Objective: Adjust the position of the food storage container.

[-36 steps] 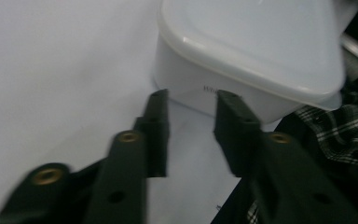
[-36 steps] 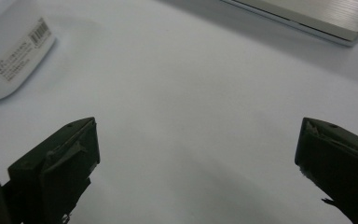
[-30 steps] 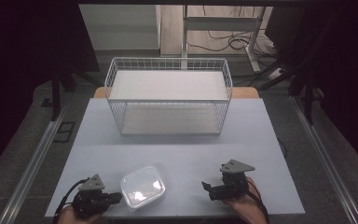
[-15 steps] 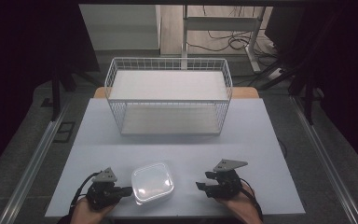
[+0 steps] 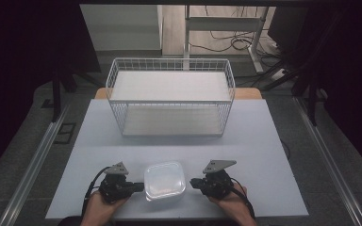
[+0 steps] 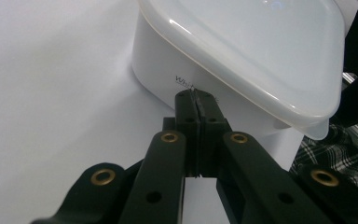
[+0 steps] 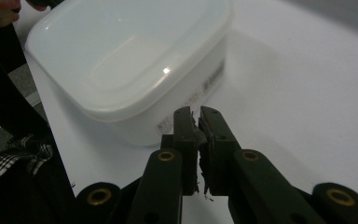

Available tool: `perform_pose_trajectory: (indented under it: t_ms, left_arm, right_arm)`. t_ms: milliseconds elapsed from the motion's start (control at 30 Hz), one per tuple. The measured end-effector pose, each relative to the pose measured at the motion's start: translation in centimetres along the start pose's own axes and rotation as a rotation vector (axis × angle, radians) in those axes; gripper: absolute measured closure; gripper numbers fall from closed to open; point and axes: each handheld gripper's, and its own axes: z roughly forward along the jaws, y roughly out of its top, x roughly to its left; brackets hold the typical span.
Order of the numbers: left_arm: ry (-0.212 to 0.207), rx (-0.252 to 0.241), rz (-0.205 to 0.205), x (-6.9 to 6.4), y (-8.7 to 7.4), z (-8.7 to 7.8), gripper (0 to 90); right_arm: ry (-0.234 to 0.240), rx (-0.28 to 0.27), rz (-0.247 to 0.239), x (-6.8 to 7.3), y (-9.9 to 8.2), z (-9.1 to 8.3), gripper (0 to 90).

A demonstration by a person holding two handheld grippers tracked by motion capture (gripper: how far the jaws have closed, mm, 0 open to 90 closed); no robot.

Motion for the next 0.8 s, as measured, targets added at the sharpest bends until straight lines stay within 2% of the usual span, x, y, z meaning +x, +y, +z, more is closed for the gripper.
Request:
perform_pose_trajectory:
  t_ms: [167, 200, 433, 533, 733, 800]
  left_arm:
    - [0.000, 0.006, 0.014, 0.0, 0.9, 0.8, 89.8]
    - [0.006, 0.006, 0.017, 0.0, 1.2, 1.0, 89.9]
    - [0.000, 0.010, 0.028, 0.4, 2.7, 2.1, 89.9]
    - [0.016, 0.010, 0.033, 0.7, 3.5, 2.6, 89.9]
    - [0.017, -0.002, 0.031, 1.1, 3.8, 2.8, 89.4]
    - [0.034, -0.023, 0.037, 1.2, 3.7, 2.5, 79.5]
  right_arm:
    - [0.011, 0.000, 0.001, -0.1, 0.1, 0.2, 86.3]
    - [-0.005, -0.004, 0.005, -0.3, 0.1, 0.1, 87.0]
    - [-0.024, -0.016, 0.050, -1.5, 0.1, -0.1, 88.9]
    - [-0.040, -0.022, 0.060, -2.1, 0.2, -0.1, 89.1]
    - [-0.041, -0.019, 0.060, -2.7, 0.4, -0.1, 88.4]
    - [-0.057, -0.021, 0.046, -2.6, 0.3, -0.3, 84.0]
